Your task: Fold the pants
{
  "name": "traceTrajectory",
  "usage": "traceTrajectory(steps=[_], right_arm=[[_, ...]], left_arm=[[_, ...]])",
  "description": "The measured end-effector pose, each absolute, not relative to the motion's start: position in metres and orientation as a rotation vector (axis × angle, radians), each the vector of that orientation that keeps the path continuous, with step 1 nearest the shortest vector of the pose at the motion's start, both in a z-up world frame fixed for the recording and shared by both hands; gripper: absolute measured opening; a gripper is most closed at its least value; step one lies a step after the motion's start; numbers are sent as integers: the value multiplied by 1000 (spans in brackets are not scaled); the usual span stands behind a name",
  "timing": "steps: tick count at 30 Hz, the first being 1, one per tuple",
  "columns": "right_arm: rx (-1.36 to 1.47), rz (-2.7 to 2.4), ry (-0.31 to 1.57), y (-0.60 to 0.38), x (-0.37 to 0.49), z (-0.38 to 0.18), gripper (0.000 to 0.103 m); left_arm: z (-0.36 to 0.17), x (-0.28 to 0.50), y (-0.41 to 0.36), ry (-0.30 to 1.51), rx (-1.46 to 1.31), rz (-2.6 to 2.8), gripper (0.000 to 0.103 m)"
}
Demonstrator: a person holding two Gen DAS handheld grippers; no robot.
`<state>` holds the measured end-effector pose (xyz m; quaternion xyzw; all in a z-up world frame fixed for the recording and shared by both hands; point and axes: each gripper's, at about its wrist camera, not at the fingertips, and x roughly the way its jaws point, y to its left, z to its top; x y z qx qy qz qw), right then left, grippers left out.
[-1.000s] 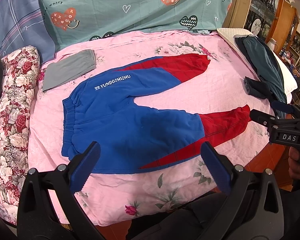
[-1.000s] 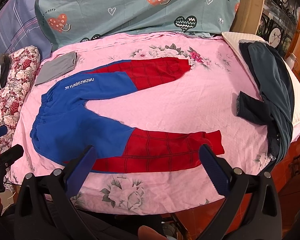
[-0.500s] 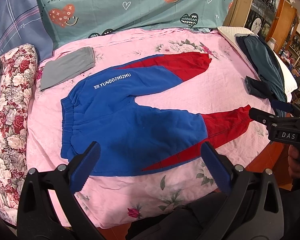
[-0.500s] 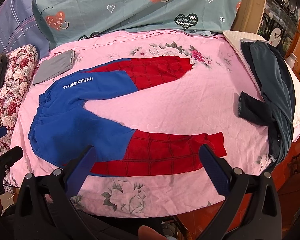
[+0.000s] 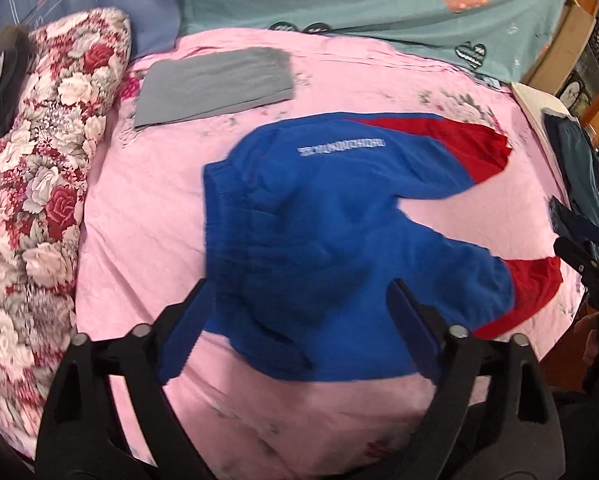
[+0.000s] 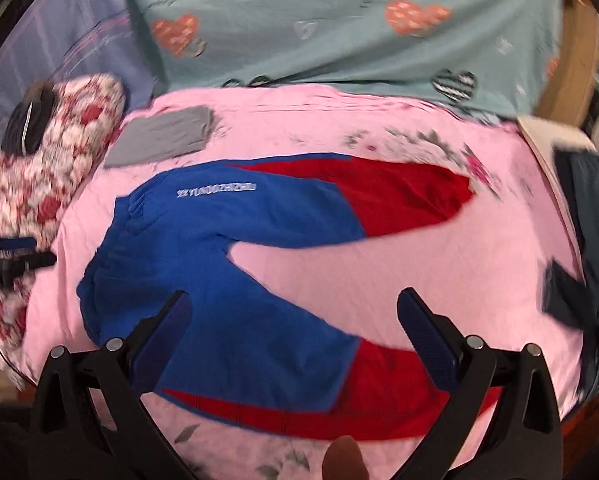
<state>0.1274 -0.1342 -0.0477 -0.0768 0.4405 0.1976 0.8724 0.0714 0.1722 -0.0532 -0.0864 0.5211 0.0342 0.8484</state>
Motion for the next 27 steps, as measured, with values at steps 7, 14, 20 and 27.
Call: traceTrajectory(steps=[7,14,20,27], right_arm=[[-294,591,1067,-46,228,-72,102],[-565,775,1036,24,328,-93,82],[-834,967,1115,53,391,-143,72],[-886,1171,1282,43,422,-182,60]], left_arm=[[-93,143,267,1162,-162,-23,51],[-129,226,303,1210,-136,-238,42],[-163,277,299,1281,-109,-363,42],[-187,304,287,1356,-68,-515,42]])
